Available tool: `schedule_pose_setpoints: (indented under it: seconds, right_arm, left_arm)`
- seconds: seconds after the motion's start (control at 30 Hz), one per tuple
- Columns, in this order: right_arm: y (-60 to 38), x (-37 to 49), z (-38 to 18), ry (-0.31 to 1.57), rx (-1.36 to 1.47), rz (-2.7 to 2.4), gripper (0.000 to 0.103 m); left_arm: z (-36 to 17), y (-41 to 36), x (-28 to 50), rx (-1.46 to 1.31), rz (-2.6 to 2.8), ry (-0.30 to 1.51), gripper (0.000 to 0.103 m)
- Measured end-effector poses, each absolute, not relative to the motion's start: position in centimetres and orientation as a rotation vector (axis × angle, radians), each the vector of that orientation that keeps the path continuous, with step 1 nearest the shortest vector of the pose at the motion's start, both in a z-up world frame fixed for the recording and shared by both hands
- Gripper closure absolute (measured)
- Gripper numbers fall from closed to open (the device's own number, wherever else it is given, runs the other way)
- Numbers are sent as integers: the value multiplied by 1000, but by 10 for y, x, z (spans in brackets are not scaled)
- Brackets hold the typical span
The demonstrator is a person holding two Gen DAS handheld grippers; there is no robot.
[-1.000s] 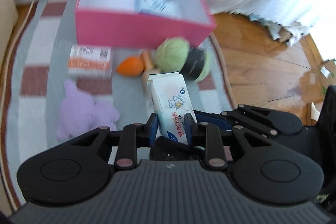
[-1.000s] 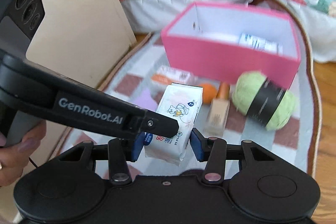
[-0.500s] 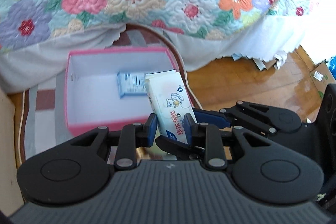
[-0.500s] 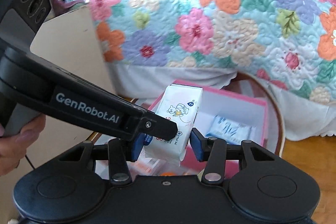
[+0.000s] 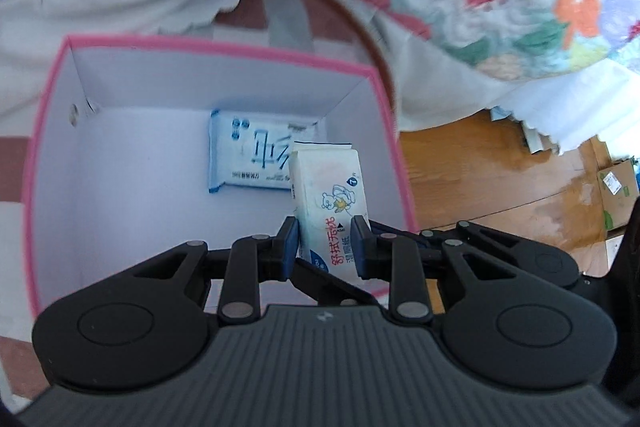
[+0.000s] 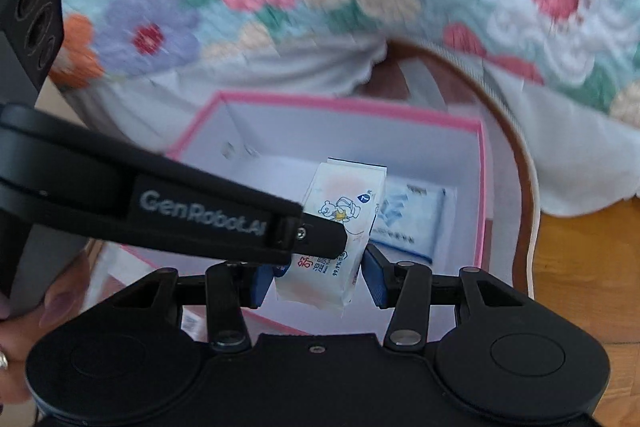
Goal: Organize objects
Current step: 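Carry the tissue pack with the left tool into the pink box and release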
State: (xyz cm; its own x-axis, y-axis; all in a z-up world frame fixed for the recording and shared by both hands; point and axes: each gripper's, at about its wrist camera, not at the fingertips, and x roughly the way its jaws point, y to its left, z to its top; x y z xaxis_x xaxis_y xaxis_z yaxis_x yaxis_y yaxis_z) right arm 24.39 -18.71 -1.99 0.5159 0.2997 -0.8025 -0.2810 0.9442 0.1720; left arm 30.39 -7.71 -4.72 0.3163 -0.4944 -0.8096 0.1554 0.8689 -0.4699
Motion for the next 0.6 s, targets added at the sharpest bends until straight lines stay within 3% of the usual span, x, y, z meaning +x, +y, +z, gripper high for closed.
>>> schedule_pose_setpoints:
  seconds: [0.23, 0.6]
  right_arm:
    - [-185, 263, -57, 1087, 30, 287, 51]
    - [-181, 277, -81, 1189, -53, 250, 49]
  left_arm:
    - [-96, -79, 322, -411, -448, 1243, 78]
    - [-132, -85, 330, -471, -462, 1284, 78]
